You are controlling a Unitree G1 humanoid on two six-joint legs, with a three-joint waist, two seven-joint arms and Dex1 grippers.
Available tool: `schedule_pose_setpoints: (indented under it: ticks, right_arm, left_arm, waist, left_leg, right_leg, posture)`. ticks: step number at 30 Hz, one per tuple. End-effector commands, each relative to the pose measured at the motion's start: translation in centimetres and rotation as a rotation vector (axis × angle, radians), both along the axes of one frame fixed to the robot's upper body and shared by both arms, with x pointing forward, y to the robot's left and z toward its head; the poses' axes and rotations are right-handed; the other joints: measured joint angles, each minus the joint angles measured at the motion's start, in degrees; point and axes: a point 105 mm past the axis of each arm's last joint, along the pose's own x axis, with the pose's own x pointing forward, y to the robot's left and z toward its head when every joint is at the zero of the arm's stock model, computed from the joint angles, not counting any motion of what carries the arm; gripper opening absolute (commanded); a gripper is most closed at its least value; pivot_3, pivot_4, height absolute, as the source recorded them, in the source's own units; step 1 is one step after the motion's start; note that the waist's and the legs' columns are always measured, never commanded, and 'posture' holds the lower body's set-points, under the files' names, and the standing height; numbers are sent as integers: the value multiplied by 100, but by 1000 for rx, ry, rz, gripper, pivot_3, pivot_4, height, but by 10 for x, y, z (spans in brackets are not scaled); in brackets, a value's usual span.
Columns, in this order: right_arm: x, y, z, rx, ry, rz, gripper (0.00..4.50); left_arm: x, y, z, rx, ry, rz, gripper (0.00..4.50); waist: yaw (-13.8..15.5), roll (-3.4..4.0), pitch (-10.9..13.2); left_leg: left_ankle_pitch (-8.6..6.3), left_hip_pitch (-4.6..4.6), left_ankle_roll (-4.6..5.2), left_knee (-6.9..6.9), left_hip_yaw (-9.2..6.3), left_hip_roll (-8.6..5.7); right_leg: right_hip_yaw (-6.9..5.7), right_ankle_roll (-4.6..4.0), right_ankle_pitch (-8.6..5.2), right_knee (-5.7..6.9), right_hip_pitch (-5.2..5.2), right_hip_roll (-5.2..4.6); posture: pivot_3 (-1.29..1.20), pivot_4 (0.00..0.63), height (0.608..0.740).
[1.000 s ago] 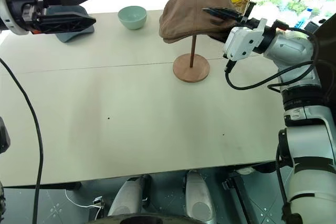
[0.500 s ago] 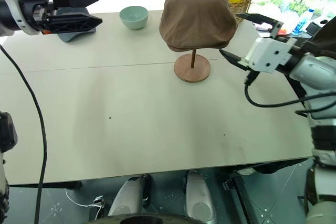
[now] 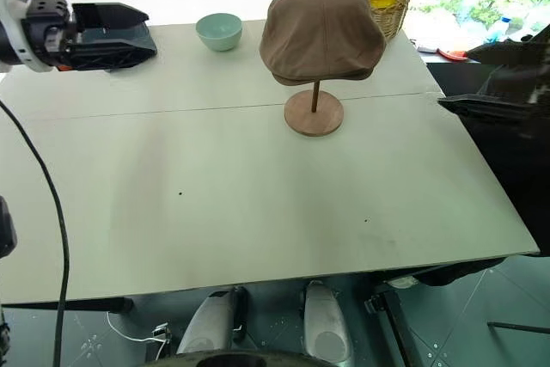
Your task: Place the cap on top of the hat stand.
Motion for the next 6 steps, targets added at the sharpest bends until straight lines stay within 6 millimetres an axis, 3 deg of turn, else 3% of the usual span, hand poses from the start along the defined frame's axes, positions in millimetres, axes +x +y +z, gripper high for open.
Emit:
schedule_pose_setpoints:
  ticks: [1, 6]
  right_arm:
    - [6, -4, 17, 90, 25, 7, 4238]
    - [21, -11, 23, 132, 42, 5, 4238]
  left_arm:
    - [-15, 6, 17, 5, -74, 4, 4500]
    - [-24, 11, 18, 14, -84, 30, 4500]
  waist:
    - [-7, 2, 1]
    - [-9, -1, 2]
  left_leg:
    - [-1, 3, 0, -1, 2, 0]
    - [-1, 2, -1, -9, 5, 0]
  right_leg:
    - [1, -1, -1, 1, -1, 0]
    - [2, 1, -7, 2, -6, 0]
  posture:
    - [0, 150, 740]
    - [0, 150, 740]
